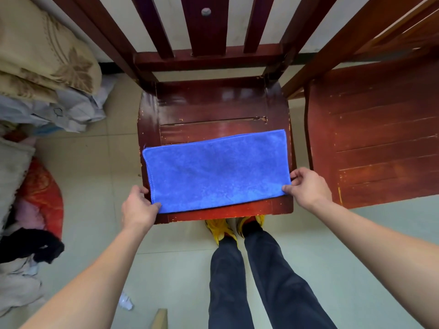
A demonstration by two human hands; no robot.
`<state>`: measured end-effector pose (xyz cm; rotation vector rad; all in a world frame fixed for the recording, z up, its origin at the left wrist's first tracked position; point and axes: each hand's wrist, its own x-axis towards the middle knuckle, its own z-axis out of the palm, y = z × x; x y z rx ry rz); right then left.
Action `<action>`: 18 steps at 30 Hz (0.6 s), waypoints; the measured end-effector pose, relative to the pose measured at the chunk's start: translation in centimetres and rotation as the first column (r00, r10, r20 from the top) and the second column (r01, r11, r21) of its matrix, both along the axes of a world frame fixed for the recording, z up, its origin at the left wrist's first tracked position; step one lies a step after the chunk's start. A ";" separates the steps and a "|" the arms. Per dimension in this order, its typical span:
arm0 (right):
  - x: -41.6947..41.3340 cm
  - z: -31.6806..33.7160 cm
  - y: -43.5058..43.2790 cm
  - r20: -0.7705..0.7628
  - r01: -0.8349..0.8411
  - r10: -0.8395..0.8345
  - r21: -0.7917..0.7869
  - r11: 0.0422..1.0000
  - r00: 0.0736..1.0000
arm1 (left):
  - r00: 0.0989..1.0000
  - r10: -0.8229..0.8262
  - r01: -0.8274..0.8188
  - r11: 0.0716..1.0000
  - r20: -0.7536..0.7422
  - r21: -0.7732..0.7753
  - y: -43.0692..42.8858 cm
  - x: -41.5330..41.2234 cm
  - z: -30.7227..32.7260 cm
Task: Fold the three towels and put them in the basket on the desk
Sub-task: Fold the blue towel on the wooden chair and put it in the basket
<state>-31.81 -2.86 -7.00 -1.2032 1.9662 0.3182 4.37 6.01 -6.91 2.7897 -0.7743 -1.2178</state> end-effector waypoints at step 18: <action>1.6 1.6 -3.1 0.388 0.231 -0.271 0.146 0.962 0.881 | 0.464 -0.874 0.872 0.480 0.144 0.101 -2.8 -5.2 -0.7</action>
